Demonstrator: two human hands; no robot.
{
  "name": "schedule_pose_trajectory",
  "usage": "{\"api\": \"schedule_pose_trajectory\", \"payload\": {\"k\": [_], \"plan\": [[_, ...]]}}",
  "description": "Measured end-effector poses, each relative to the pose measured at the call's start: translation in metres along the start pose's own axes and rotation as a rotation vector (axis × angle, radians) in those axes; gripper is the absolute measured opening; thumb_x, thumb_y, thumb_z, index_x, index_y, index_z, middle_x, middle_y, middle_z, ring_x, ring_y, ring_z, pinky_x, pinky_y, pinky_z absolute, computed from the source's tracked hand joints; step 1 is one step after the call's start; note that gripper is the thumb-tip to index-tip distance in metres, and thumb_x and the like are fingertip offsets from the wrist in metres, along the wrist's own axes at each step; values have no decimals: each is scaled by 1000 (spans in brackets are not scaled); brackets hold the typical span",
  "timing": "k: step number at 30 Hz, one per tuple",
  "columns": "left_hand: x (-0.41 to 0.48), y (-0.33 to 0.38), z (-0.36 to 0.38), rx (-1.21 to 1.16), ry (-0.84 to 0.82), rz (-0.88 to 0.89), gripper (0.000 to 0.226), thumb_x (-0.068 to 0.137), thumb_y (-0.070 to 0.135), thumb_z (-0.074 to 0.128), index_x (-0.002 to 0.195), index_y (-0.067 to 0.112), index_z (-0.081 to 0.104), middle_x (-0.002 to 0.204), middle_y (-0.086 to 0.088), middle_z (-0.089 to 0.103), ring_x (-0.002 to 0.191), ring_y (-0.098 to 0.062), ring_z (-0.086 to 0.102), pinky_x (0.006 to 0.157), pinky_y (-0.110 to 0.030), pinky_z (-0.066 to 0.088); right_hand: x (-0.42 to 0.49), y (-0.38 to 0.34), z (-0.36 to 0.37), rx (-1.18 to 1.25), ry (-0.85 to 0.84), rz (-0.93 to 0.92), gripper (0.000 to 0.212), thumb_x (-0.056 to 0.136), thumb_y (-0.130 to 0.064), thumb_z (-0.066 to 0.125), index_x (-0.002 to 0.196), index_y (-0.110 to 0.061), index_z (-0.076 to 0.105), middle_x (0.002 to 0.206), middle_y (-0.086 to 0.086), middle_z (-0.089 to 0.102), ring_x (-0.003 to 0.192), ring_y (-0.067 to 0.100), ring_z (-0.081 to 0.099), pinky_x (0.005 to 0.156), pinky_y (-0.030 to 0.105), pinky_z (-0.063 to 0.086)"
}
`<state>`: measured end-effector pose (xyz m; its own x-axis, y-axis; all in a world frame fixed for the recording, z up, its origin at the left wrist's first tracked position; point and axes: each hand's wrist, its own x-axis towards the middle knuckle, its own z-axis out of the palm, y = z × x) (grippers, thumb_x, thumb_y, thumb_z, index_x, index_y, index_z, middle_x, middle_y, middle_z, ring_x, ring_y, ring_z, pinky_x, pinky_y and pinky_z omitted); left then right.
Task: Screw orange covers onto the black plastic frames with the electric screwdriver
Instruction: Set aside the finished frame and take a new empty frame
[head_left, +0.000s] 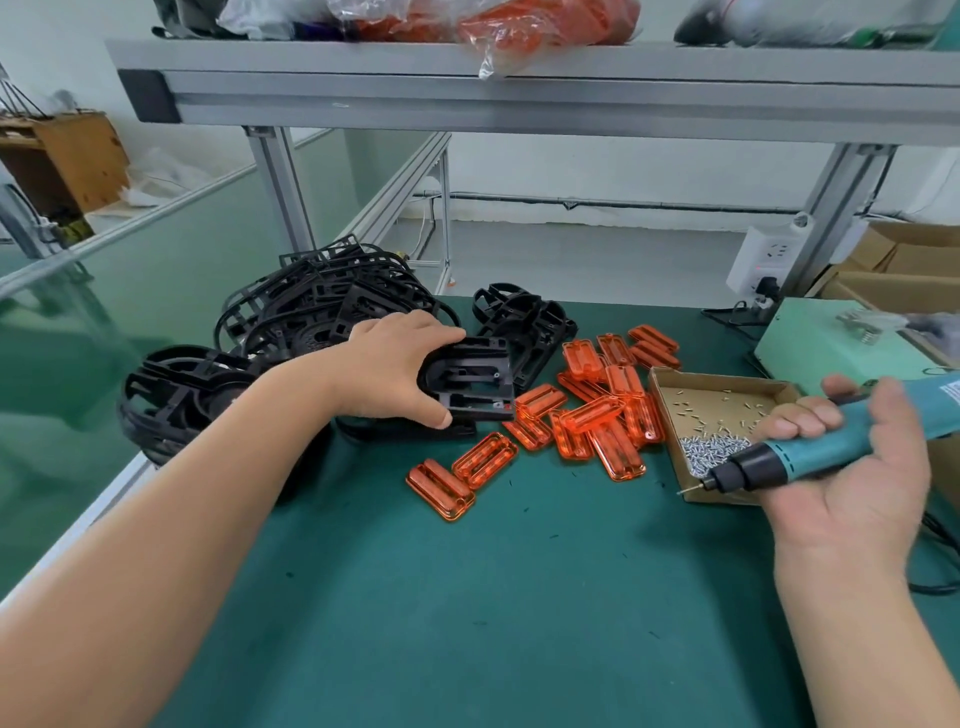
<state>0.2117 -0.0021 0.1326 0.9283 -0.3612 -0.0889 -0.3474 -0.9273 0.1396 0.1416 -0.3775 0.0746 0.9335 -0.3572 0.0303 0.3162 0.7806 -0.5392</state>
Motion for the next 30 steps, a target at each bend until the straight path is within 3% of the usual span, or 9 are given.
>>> {"api": "schedule_pose_trajectory", "payload": {"k": [5,9,12,15,18,22,24,26,30], "plan": [[-44,57,17,-182,107,154,94,68,68,73,147,27,44,136,3,45,130,-20,40,115,-47,36,3,-9,0,-56,-32,55,28,99,-40,64,105,-13,62,78,-4,47,68,11,47,68,24,47],[-75,96,73,-233,-29,293,109,75,74,69,163,29,24,144,17,26,140,-5,20,119,-26,19,2,-26,9,-316,-99,118,36,101,-50,60,100,-15,67,71,-4,47,58,10,49,57,23,49],[-79,107,93,-178,17,326,110,75,77,65,163,27,23,144,15,27,138,-7,21,118,-24,16,-6,-43,12,-546,-186,238,40,95,-57,61,97,-18,69,68,-1,46,50,13,46,46,25,45],[-79,111,98,-142,63,334,114,73,86,59,163,28,23,143,15,28,137,-8,23,120,-27,17,-22,-57,14,-757,-299,338,48,84,-61,75,100,-16,68,67,7,46,46,20,45,42,29,43],[-81,111,99,-152,18,349,122,68,99,53,164,33,19,143,20,27,137,-3,20,116,-23,14,-38,-72,8,-1070,-350,349,79,64,-71,89,103,-8,63,68,14,51,47,28,46,44,35,44],[-73,103,90,-295,29,273,94,82,95,43,156,37,39,138,20,41,133,-2,34,114,-25,29,-55,-87,-6,-1839,-489,305,52,75,-89,65,105,-46,57,62,3,67,49,19,63,56,29,51],[-61,92,79,-251,185,204,47,91,72,50,115,33,62,107,12,59,104,-10,54,94,-32,47,-57,-90,-19,-2165,-532,258,59,66,-99,50,105,-55,48,68,-18,69,51,6,64,56,25,48],[-48,78,68,-176,278,23,29,92,55,56,91,27,61,88,8,61,88,-18,59,79,-41,52,-55,-89,-36,-2383,-588,172,74,56,-107,28,103,-52,44,80,-34,64,62,1,63,59,23,46],[-29,55,63,-23,210,-250,34,91,47,62,105,18,73,94,2,73,91,-20,68,75,-41,61,-48,-92,-62,-2510,-623,8,82,54,-108,2,107,-56,37,73,-21,61,68,-4,57,59,21,43]]}}
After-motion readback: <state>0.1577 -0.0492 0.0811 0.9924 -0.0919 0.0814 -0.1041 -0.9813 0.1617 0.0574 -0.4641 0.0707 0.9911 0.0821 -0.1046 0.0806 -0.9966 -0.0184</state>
